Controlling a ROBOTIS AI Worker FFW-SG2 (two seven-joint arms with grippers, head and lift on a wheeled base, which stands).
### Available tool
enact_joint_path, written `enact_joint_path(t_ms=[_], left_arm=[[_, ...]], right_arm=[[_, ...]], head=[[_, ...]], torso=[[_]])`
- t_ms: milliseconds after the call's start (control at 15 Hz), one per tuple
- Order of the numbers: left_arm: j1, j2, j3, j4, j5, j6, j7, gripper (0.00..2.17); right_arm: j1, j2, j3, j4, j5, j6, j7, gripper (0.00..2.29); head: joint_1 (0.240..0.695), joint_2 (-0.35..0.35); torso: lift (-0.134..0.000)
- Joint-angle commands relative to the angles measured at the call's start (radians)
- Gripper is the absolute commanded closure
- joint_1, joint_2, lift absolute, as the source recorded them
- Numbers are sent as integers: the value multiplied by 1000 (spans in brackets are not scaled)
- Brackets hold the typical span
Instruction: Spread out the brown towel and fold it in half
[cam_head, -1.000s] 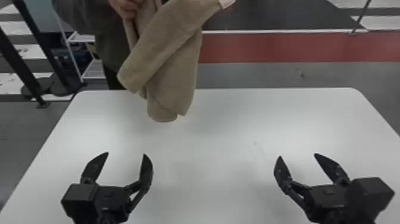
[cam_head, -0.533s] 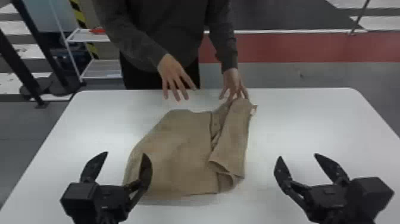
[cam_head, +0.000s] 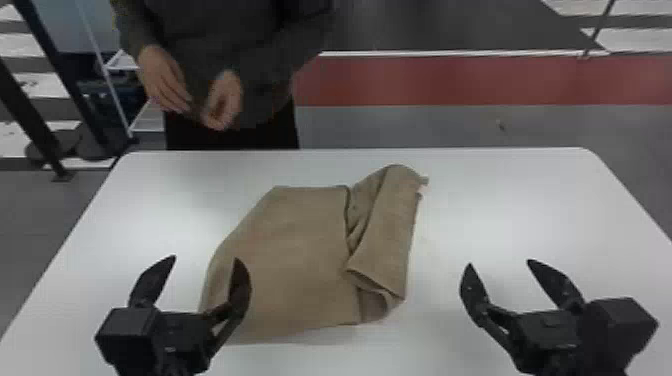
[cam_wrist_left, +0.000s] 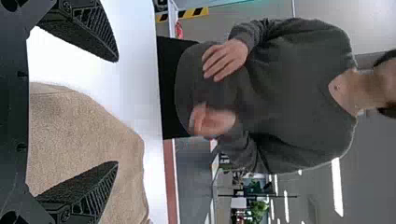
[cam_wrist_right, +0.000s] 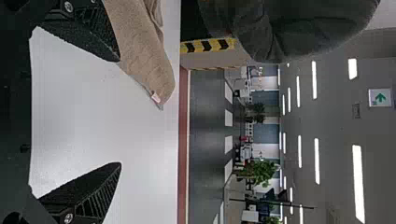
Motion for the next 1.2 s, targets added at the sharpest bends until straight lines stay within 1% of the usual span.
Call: enact_joint_path(t_ms=[0, 733, 800, 933, 1067, 1133], left_arm=[[2, -4, 0, 0, 0, 0, 0, 100], [-9, -4, -3, 0, 3, 15, 0, 100], [-10, -4, -3, 0, 3, 15, 0, 100], [-13, -4, -3, 3, 4, 15, 0, 100], [-12, -4, -2, 5, 12, 15, 0, 100], [-12, -4, 0, 5, 13, 15, 0, 100]], right_arm=[[2, 1, 2, -3, 0, -3, 0, 83], [-1, 1, 8, -7, 21, 0, -1, 83], [-4, 1, 15, -9, 52, 0, -9, 83], [-18, 1, 60, -12, 160, 3, -8, 80], [-32, 1, 95, -24, 207, 25, -6, 80], [-46, 1, 114, -41, 250, 64, 0, 80]], head=[[695, 25], [695, 29], [695, 28], [695, 28], [695, 42], [695, 64]], torso=[[-128], [-128], [-128], [-128], [-128], [-128]])
